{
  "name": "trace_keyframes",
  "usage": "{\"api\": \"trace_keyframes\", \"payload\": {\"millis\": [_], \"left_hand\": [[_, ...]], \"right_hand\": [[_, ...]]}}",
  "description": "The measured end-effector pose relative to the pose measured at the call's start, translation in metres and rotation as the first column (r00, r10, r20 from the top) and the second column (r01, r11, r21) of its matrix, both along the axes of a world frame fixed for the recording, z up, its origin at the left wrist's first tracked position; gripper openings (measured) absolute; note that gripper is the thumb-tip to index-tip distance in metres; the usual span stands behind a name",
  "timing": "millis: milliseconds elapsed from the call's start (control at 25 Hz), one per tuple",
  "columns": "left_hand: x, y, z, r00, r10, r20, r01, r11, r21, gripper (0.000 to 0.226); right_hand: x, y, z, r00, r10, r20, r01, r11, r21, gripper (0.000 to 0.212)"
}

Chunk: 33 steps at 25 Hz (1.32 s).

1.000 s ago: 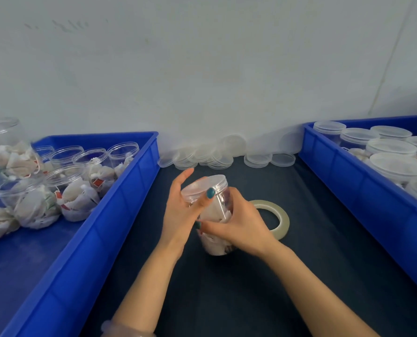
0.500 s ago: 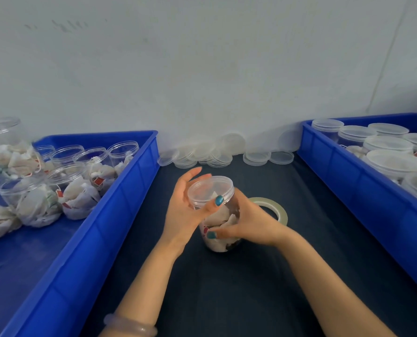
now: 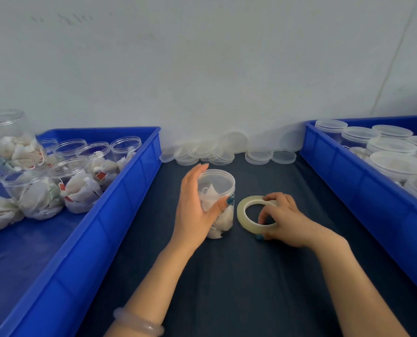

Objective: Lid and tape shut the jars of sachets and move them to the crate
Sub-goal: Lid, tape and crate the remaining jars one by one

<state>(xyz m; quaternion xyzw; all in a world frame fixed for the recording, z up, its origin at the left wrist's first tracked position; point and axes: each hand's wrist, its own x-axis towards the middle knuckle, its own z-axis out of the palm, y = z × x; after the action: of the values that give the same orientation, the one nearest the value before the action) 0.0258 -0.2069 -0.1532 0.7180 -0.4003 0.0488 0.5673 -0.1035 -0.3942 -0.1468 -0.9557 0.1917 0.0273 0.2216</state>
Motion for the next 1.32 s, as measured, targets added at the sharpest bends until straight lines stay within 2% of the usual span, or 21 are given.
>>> {"api": "trace_keyframes", "payload": {"millis": [80,120,240,280,360,400,480,560,640,760,880,1000,1120,1240,1320], "left_hand": [[-0.002,0.000,0.000,0.983,0.058,0.173,-0.068,0.996,0.051,0.066],[-0.003,0.000,0.000,0.968,0.079,0.237,-0.094,0.994,0.053,0.062],[-0.006,0.001,0.001,0.915,0.154,0.372,-0.164,0.986,-0.004,0.053],[-0.007,0.001,0.003,0.899,0.165,0.405,-0.171,0.985,-0.022,0.051],[-0.010,0.001,0.006,0.882,0.165,0.442,-0.160,0.986,-0.048,0.048],[-0.012,0.001,0.007,0.882,0.157,0.444,-0.147,0.987,-0.059,0.048],[-0.017,0.000,0.009,0.904,0.136,0.405,-0.115,0.990,-0.076,0.050],[-0.020,-0.001,0.010,0.935,0.111,0.337,-0.087,0.993,-0.085,0.054],[-0.021,-0.002,0.010,0.948,0.100,0.301,-0.074,0.992,-0.097,0.059],[-0.021,-0.002,0.011,0.918,0.154,0.364,-0.114,0.985,-0.128,0.053],[-0.023,-0.002,0.010,0.817,0.213,0.536,-0.185,0.977,-0.107,0.047],[-0.026,-0.002,0.009,0.758,0.259,0.599,-0.212,0.966,-0.149,0.042],[-0.026,-0.001,0.010,0.830,0.281,0.482,-0.170,0.950,-0.262,0.029],[-0.029,0.000,0.016,0.945,0.222,0.241,-0.137,0.936,-0.325,0.016],[-0.029,0.002,0.021,0.983,0.161,0.090,-0.123,0.935,-0.332,0.010]], "right_hand": [[-0.001,-0.002,0.003,0.999,0.029,0.019,-0.028,0.997,-0.073,0.011],[-0.002,-0.002,0.006,0.999,0.007,0.044,-0.005,0.998,-0.057,0.005],[-0.005,-0.001,0.013,0.966,-0.105,0.236,0.073,0.987,0.142,0.011],[-0.005,0.002,0.014,0.923,-0.163,0.350,0.080,0.967,0.240,0.015],[-0.006,0.011,0.018,0.767,-0.242,0.594,0.015,0.933,0.360,0.018],[-0.006,0.018,0.020,0.683,-0.222,0.696,-0.038,0.941,0.337,0.019],[-0.004,0.034,0.023,0.582,-0.069,0.810,-0.080,0.987,0.142,0.026],[0.003,0.047,0.021,0.554,0.093,0.827,-0.064,0.996,-0.069,0.033],[0.009,0.056,0.016,0.554,0.167,0.816,-0.053,0.985,-0.165,0.032],[0.012,0.061,0.011,0.541,0.169,0.824,-0.017,0.982,-0.191,0.032],[0.013,0.061,0.011,0.524,0.145,0.840,0.001,0.985,-0.170,0.032],[0.012,0.061,0.012,0.510,0.137,0.849,0.019,0.985,-0.170,0.031],[0.012,0.061,0.013,0.523,0.180,0.833,0.036,0.972,-0.233,0.031],[0.011,0.062,0.013,0.557,0.265,0.787,0.055,0.934,-0.353,0.029],[0.010,0.063,0.013,0.562,0.319,0.763,0.079,0.898,-0.433,0.030]]}}
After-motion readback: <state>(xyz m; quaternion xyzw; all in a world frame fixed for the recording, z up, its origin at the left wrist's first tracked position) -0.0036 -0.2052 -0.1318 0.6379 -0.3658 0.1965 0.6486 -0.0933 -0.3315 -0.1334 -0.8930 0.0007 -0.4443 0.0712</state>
